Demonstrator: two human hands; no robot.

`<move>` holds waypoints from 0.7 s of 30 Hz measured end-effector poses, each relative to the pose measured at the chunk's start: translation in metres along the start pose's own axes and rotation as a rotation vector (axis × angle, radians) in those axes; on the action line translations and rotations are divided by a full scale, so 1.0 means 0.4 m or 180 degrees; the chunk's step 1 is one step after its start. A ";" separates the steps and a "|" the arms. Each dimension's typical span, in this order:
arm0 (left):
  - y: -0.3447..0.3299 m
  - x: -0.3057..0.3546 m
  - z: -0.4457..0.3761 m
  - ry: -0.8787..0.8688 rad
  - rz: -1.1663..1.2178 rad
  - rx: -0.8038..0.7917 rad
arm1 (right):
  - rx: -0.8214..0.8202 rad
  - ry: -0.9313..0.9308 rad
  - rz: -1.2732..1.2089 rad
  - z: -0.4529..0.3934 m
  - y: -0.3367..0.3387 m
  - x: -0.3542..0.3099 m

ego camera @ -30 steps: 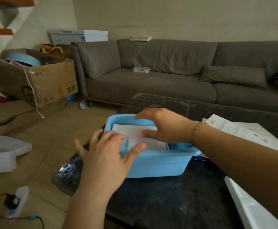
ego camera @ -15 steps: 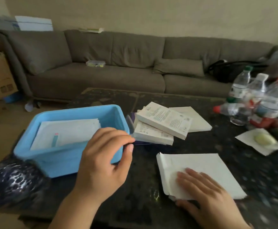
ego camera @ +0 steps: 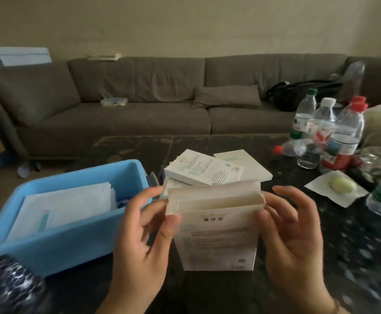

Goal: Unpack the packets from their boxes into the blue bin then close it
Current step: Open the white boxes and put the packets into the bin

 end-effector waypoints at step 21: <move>-0.028 0.004 -0.026 0.0110 0.0398 -0.0054 | -0.0199 -0.0906 -0.0121 -0.080 0.020 0.012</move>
Point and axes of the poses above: each hand's wrist, its own z-axis away from the middle knuckle, its own y-axis out of the back of the hand, x = y × z, the point moved 9 cm from there along -z, towards the middle knuckle, and after that the axes turned 1 degree about -z, right-handed, at the moved point
